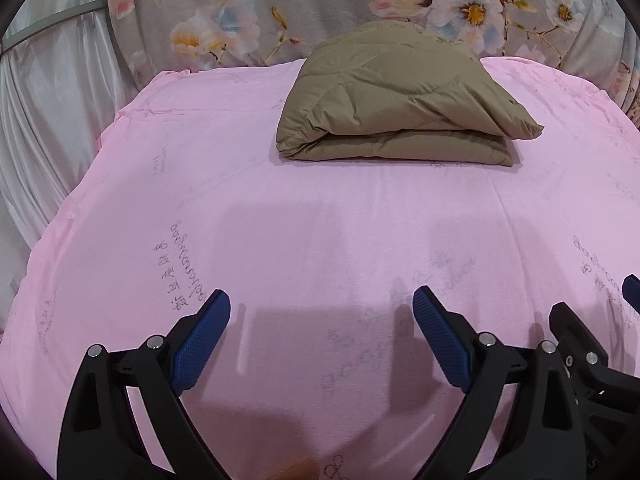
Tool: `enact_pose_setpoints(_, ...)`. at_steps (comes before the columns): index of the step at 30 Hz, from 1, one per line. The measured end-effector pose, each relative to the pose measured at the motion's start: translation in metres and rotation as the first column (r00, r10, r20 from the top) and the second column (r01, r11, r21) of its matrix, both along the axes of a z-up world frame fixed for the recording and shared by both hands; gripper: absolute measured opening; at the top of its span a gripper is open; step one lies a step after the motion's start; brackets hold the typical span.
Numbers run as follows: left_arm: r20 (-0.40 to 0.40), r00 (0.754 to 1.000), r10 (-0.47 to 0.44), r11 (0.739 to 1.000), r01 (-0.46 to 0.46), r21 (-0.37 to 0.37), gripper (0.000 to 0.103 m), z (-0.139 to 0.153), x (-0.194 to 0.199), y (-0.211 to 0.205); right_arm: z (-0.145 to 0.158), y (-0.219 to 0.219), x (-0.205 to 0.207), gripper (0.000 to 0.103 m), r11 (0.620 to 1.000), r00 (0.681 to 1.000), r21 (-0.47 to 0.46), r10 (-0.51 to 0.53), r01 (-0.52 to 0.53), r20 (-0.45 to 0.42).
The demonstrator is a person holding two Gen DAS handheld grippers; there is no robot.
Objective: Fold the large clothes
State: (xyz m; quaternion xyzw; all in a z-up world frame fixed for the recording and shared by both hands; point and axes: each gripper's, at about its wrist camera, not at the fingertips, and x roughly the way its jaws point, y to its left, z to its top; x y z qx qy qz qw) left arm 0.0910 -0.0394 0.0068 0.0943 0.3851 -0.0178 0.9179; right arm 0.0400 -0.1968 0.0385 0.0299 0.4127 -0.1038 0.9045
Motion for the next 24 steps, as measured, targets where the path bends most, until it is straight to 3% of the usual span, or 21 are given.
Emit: enact_pose_setpoints(24, 0.005, 1.0, 0.012, 1.0, -0.012, -0.007, 0.091, 0.0006, -0.0004, 0.0008, 0.0077, 0.0038, -0.0028, 0.087, 1.0, 0.999, -0.012, -0.006, 0.007, 0.036)
